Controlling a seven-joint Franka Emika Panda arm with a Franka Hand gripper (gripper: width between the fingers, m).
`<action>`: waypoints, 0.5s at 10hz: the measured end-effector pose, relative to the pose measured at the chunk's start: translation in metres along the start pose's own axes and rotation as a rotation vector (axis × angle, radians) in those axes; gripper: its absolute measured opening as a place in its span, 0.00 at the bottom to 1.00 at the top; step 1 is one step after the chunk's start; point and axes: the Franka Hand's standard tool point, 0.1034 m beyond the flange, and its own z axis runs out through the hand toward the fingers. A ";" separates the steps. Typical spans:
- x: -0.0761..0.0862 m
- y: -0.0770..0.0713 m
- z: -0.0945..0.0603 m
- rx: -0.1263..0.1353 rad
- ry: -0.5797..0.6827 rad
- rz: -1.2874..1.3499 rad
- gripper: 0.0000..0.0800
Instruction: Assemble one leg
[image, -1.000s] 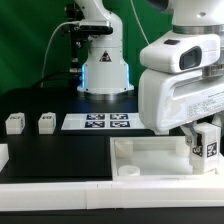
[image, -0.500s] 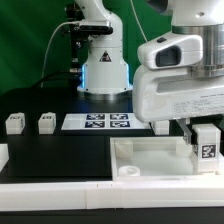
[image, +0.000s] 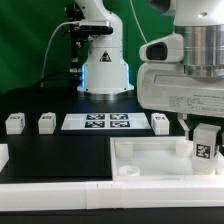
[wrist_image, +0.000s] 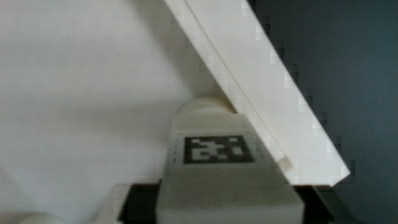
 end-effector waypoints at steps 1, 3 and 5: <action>-0.001 0.000 0.000 0.001 -0.002 0.138 0.37; -0.002 -0.001 0.001 0.001 -0.003 0.374 0.37; -0.002 -0.002 0.001 0.007 -0.009 0.584 0.37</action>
Offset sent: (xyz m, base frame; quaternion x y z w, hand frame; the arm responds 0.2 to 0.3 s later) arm -0.0003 -0.0018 -0.0025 0.0013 0.0036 0.3037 0.9528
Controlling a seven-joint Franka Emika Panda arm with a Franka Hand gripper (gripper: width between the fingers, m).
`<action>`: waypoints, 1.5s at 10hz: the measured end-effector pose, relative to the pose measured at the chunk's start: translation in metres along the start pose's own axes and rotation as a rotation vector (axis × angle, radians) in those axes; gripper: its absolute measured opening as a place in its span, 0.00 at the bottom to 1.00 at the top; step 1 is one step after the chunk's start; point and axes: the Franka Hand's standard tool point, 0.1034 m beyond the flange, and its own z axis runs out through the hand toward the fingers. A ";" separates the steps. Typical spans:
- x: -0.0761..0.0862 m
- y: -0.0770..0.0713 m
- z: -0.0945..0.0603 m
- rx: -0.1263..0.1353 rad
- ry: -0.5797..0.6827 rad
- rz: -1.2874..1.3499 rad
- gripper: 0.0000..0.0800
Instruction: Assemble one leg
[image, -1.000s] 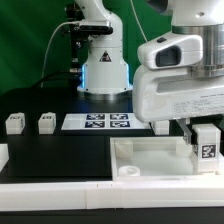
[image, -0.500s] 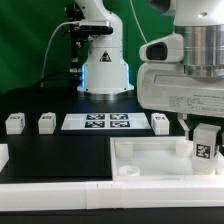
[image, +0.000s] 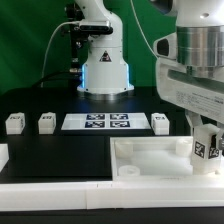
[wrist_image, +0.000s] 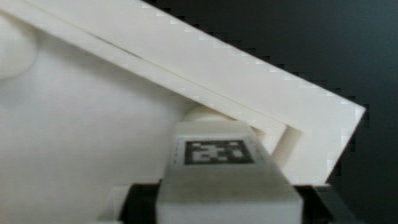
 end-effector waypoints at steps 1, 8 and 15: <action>-0.001 0.000 0.000 0.000 -0.001 0.053 0.37; -0.003 0.000 0.001 -0.001 -0.002 -0.064 0.81; 0.003 0.003 0.004 -0.011 -0.002 -1.020 0.81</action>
Offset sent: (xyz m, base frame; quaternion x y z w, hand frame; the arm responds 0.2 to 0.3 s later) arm 0.0001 -0.0012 -0.0004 0.0023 -0.0027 -0.0025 1.0000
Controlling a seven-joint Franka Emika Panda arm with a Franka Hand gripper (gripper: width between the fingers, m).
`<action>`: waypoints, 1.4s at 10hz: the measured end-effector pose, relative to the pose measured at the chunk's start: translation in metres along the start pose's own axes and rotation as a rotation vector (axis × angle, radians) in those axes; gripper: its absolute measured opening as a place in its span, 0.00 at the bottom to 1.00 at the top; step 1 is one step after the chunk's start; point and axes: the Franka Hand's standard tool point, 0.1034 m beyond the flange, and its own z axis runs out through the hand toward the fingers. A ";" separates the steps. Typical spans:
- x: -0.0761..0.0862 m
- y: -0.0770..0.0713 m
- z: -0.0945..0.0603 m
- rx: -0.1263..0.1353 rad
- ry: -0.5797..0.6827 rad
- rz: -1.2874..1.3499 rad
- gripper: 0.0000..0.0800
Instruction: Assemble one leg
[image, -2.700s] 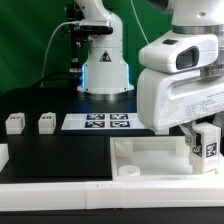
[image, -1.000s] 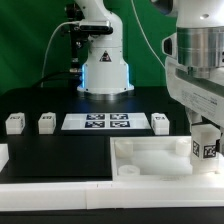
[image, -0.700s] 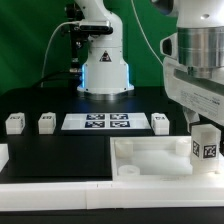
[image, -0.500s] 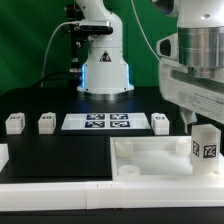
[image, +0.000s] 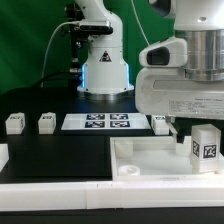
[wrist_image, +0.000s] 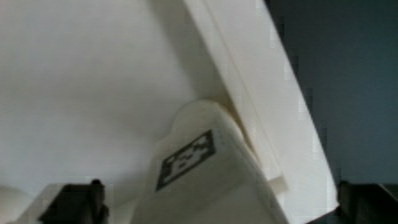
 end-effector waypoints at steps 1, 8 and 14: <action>0.000 0.000 0.000 -0.001 0.000 -0.105 0.81; 0.001 0.004 0.001 -0.033 0.000 -0.633 0.48; 0.001 0.004 0.001 -0.031 0.001 -0.553 0.36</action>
Offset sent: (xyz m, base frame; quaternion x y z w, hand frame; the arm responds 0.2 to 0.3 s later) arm 0.0017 0.0004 0.0023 -0.0134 -0.0026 -0.2073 0.9782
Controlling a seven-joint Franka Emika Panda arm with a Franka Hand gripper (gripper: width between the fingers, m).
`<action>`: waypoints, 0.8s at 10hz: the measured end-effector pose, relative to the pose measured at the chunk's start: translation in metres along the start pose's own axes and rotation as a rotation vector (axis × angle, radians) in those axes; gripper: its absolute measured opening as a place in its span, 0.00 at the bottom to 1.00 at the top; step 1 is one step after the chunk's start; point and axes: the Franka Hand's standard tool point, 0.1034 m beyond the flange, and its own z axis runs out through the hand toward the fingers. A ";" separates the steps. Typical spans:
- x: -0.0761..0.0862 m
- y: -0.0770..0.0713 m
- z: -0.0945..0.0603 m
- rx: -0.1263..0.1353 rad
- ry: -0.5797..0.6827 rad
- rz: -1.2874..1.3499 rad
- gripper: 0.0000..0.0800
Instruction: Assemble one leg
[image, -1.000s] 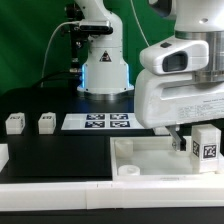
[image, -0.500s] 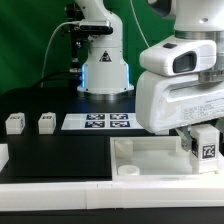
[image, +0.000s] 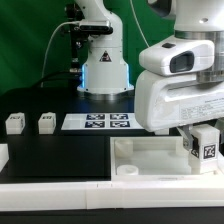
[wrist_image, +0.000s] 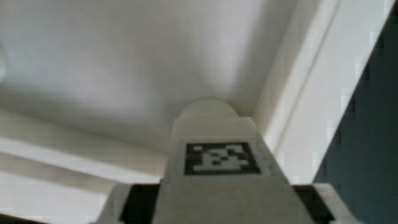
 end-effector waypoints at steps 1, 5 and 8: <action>0.000 -0.001 0.000 0.003 0.000 0.105 0.36; 0.000 -0.004 0.001 0.002 0.002 0.631 0.36; 0.000 -0.004 0.001 0.004 0.001 0.943 0.37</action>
Offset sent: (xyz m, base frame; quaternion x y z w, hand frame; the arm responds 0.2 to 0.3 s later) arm -0.0026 0.0042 0.0020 -0.0207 0.0103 0.3599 0.9327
